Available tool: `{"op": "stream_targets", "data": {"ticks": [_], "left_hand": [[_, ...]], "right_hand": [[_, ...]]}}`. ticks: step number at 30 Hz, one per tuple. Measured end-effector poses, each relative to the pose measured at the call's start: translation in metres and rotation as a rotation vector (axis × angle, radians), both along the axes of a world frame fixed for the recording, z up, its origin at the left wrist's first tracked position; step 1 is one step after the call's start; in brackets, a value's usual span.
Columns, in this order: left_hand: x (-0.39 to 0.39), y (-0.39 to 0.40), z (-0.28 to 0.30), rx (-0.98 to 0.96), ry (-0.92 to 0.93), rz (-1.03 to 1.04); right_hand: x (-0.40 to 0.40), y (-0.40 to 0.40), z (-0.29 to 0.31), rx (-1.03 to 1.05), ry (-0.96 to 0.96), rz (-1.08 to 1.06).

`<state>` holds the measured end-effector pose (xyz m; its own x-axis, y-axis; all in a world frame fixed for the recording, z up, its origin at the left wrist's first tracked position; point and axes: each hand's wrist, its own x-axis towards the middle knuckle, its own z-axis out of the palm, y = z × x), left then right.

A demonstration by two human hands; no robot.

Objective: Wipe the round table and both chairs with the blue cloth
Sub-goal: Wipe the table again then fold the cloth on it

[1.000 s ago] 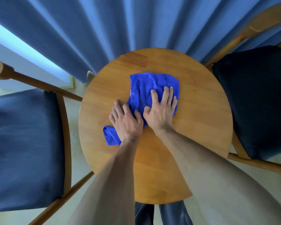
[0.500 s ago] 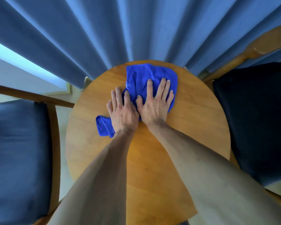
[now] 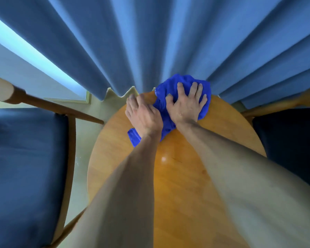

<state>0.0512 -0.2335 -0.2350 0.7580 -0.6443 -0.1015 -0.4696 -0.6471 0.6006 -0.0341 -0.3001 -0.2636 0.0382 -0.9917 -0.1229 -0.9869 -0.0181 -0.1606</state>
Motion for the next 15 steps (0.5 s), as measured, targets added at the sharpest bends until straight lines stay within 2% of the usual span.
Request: {"op": "stream_targets", "data": {"ticks": [4, 8, 11, 15], "left_hand": [[0.061, 0.016, -0.002, 0.104, -0.121, 0.022], [0.110, 0.046, -0.012, 0.215, -0.071, 0.194], [0.118, 0.062, -0.017, 0.269, -0.035, 0.296], [0.103, 0.061, -0.023, 0.314, -0.023, 0.268]], "right_hand": [[0.055, -0.022, 0.009, 0.121, 0.005, 0.166], [0.116, 0.013, 0.010, 0.141, 0.004, 0.467], [0.140, 0.054, 0.006, 0.115, -0.043, 0.673], [0.123, 0.052, -0.001, -0.010, -0.069, 0.572]]}}
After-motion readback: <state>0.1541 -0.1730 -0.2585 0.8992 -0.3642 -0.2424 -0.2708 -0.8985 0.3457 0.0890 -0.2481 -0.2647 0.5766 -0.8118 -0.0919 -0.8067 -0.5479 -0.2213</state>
